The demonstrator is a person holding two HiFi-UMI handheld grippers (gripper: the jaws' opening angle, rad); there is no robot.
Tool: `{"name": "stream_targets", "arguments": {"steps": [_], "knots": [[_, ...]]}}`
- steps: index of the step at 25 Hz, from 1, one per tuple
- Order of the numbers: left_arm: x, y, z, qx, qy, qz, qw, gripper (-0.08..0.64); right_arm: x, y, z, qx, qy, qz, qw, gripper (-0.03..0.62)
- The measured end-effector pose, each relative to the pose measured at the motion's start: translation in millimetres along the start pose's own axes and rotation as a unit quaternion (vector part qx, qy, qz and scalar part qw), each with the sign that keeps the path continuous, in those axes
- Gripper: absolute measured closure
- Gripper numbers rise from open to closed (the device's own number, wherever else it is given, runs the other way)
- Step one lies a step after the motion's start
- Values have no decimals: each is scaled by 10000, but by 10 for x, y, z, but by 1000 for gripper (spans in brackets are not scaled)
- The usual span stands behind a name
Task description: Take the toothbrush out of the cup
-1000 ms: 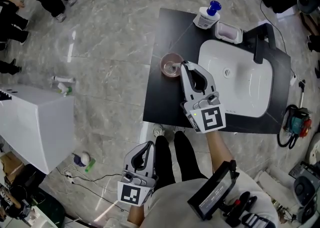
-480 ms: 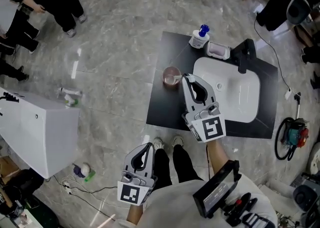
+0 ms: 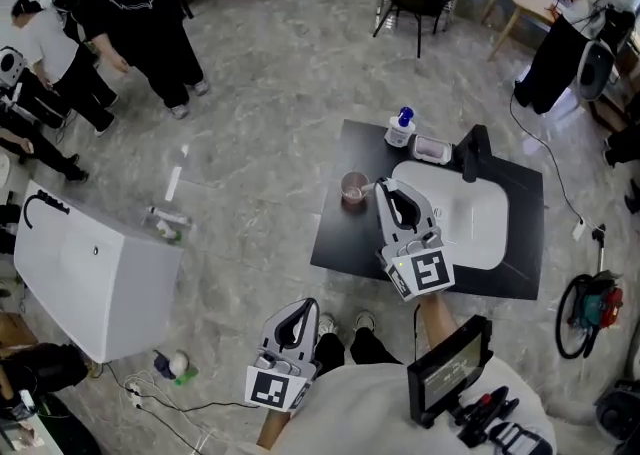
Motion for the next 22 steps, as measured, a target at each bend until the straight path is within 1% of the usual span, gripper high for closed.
{"name": "stream_targets", "arguments": {"steps": [2, 6, 8, 9, 12, 17, 22], "knots": [[31, -27, -68, 88, -56, -43, 9999, 556, 25, 29, -81, -26, -40, -20, 10000, 572], [90, -95, -154, -208, -238, 4, 9995, 557, 121, 83, -202, 11, -49, -95, 9999, 572], [93, -124, -210, -114, -304, -28, 9995, 556, 152, 108, -249, 16, -67, -130, 9999, 572], [98, -135, -222, -132, -328, -22, 9994, 557, 176, 125, -258, -2, -66, -143, 9999, 572], [136, -167, -192, -407, -336, 70, 9986, 556, 290, 210, -273, 26, 7, -224, 9997, 572], [125, -305, -153, -446, -343, 197, 9982, 556, 577, 329, -225, -18, 163, -298, 9994, 572], [79, -394, -203, -474, -468, 298, 9973, 557, 797, 419, -223, -90, 254, -328, 9991, 572]]}}
Point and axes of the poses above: the fingertips, and each gripper's own axes: x backward along the fingers, y to its left, z out of its underside, the point moved 3 cm from there along x, backward along the fingers, and after that the axes turned 1 degree about -z, right-handed, at the moved point
